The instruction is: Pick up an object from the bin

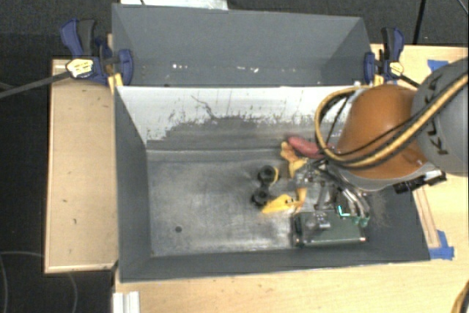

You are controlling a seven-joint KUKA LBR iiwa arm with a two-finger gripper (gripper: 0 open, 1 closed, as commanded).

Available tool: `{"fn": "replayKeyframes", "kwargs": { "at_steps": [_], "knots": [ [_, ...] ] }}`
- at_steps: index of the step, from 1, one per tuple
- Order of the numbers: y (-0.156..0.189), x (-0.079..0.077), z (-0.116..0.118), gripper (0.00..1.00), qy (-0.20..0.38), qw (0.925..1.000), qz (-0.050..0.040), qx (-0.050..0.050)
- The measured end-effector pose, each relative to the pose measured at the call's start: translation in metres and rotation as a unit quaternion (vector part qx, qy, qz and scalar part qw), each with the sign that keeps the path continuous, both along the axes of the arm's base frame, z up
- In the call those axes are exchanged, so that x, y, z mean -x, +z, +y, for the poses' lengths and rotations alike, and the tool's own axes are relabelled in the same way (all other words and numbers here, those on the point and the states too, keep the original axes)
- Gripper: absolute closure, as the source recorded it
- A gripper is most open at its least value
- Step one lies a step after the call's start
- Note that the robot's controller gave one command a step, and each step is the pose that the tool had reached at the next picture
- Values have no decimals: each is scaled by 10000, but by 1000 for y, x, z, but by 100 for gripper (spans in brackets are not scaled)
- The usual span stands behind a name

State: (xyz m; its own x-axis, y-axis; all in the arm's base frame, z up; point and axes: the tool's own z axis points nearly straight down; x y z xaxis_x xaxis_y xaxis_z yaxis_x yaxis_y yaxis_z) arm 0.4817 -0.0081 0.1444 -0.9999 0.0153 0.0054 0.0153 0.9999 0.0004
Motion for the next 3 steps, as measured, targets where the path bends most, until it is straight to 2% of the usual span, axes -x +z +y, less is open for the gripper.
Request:
{"fn": "replayKeyframes", "kwargs": {
  "at_steps": [1, 2, 3],
  "knots": [
    [3, -2, 0, 0, 2, 10000, -38, 1],
    [-11, -15, -75, 0, 1, 10000, -51, 6],
    [-32, -6, -81, 0, 339, 9994, -36, 10]
  ]
}}
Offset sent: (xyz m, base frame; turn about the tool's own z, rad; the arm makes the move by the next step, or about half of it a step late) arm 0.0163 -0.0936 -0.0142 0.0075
